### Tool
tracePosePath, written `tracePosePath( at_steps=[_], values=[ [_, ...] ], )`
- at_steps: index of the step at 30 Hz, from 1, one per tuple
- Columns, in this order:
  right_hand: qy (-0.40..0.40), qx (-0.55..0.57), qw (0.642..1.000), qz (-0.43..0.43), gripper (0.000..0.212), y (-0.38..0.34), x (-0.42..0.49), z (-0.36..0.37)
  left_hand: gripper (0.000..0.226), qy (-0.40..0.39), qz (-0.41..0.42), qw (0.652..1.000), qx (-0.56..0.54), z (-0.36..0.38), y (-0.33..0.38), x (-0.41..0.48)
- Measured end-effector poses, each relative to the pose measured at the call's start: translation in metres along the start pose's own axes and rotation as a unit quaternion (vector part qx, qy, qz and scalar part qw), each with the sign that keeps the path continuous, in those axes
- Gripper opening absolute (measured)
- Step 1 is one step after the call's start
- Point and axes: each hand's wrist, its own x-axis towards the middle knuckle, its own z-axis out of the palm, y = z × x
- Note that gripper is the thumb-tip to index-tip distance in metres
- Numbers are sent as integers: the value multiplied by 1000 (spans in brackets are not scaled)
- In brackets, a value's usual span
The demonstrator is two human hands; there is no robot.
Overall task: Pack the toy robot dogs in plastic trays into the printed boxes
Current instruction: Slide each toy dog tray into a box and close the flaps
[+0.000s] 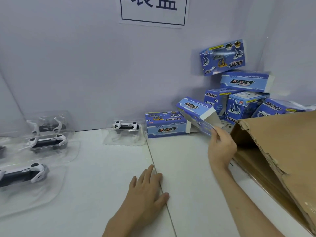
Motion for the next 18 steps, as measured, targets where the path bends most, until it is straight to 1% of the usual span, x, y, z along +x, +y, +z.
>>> tracePosePath(
  at_steps=[2,4,5,7,8,9,10,11,12,13,14,15,16,17,18],
  values=[
    [45,37,998,-38,16,-7,3,-8,56,4,-1,1000,-9,-2,1,-2],
    [64,88,993,-52,17,-14,6,-13,58,18,-4,1000,-20,-4,2,-3],
    [64,126,989,-36,17,-20,7,-15,60,27,-6,999,-32,-6,2,-3],
    [51,217,974,37,18,-37,6,-17,66,48,-12,995,-89,-9,2,-1],
    [29,261,961,83,19,-46,6,-17,70,59,-16,988,-144,-10,3,0],
    [-6,301,945,131,22,-53,6,-16,76,71,-22,973,-219,-12,3,1],
    [-53,339,922,178,24,-60,6,-15,84,87,-29,947,-308,-14,5,1],
    [-112,382,890,223,24,-66,5,-14,93,104,-39,910,-398,-18,6,2],
    [-176,432,844,265,21,-73,4,-14,100,123,-50,870,-475,-22,7,3],
    [-237,477,791,301,16,-79,1,-13,106,142,-62,831,-534,-27,7,4],
    [-293,505,743,326,11,-83,-3,-13,106,159,-70,792,-586,-32,6,5],
    [-347,517,706,337,11,-86,-8,-13,103,175,-74,750,-634,-35,3,7],
    [-398,519,676,338,13,-87,-13,-12,96,188,-75,703,-682,-38,1,9],
    [-450,511,654,329,15,-89,-19,-12,88,198,-76,655,-725,-40,-2,9],
    [-500,497,637,312,17,-90,-24,-12,80,205,-73,616,-757,-42,-5,8]
  ],
)
